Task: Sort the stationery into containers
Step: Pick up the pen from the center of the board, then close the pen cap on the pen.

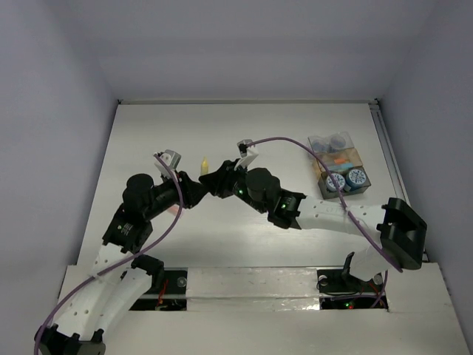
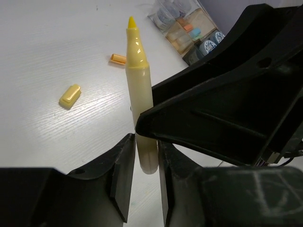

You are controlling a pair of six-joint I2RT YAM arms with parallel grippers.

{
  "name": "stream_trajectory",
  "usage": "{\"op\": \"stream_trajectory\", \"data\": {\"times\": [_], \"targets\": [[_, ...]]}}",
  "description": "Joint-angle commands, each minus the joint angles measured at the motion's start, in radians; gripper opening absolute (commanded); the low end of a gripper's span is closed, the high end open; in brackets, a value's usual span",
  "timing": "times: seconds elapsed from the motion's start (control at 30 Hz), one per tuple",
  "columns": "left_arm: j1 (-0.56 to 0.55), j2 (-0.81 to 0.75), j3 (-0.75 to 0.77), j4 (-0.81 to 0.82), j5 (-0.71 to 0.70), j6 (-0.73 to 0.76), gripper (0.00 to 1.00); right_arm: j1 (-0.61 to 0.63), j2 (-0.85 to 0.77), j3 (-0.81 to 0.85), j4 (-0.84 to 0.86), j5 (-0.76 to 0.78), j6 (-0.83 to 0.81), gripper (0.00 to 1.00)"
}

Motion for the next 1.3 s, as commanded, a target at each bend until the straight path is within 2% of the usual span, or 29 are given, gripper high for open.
{"op": "stream_trajectory", "data": {"times": [0.0, 0.13, 0.17, 0.27, 0.3, 0.4, 0.43, 0.53, 0.63, 0.7, 0.8, 0.87, 0.97, 1.03, 1.07, 1.13, 1.27], "targets": [[0.003, -0.032, 0.018, 0.039, -0.067, 0.008, 0.21, 0.030, 0.026, -0.005, 0.058, -0.043, 0.036, 0.14], [0.003, -0.020, 0.021, 0.033, -0.067, 0.010, 0.08, 0.030, 0.031, -0.005, 0.059, -0.049, 0.038, 0.14], [0.003, -0.018, 0.023, 0.031, -0.070, 0.011, 0.01, 0.030, 0.031, -0.003, 0.048, -0.051, 0.033, 0.14], [0.003, -0.020, 0.026, 0.025, -0.082, 0.013, 0.00, 0.030, 0.013, 0.001, 0.009, -0.032, 0.007, 0.16], [0.003, -0.026, 0.026, 0.022, -0.084, 0.013, 0.00, 0.030, -0.009, -0.003, -0.004, -0.025, -0.016, 0.23], [0.003, -0.033, 0.028, 0.020, -0.092, 0.014, 0.00, 0.030, -0.056, -0.003, -0.071, -0.040, -0.085, 0.33], [0.003, -0.036, 0.029, 0.022, -0.090, 0.014, 0.00, 0.005, -0.091, 0.004, -0.096, -0.055, -0.111, 0.40], [0.003, -0.043, 0.032, 0.020, -0.092, 0.016, 0.00, -0.045, -0.153, 0.029, -0.220, -0.127, -0.163, 0.52], [0.003, -0.052, 0.034, 0.020, -0.096, 0.016, 0.00, -0.090, -0.200, 0.034, -0.317, -0.204, -0.227, 0.55], [0.003, -0.052, 0.034, 0.017, -0.095, 0.016, 0.00, -0.122, -0.214, 0.031, -0.372, -0.248, -0.258, 0.55], [0.003, -0.061, 0.035, 0.017, -0.098, 0.016, 0.00, -0.206, -0.228, -0.003, -0.375, -0.414, -0.349, 0.50], [0.003, -0.066, 0.037, 0.017, -0.096, 0.016, 0.00, -0.256, -0.205, 0.003, -0.418, -0.532, -0.436, 0.40], [0.012, -0.082, 0.037, 0.022, -0.092, 0.016, 0.00, -0.308, -0.110, 0.049, -0.514, -0.622, -0.597, 0.33], [0.012, -0.101, 0.037, 0.023, -0.090, 0.018, 0.00, -0.337, -0.003, 0.128, -0.574, -0.623, -0.681, 0.30], [0.012, -0.108, 0.037, 0.025, -0.090, 0.018, 0.00, -0.337, 0.034, 0.162, -0.637, -0.630, -0.712, 0.30], [0.012, -0.127, 0.035, 0.026, -0.092, 0.018, 0.00, -0.349, 0.121, 0.234, -0.657, -0.627, -0.783, 0.31], [0.012, -0.130, 0.037, 0.026, -0.093, 0.019, 0.00, -0.349, 0.279, 0.385, -0.753, -0.603, -0.890, 0.45]]}}
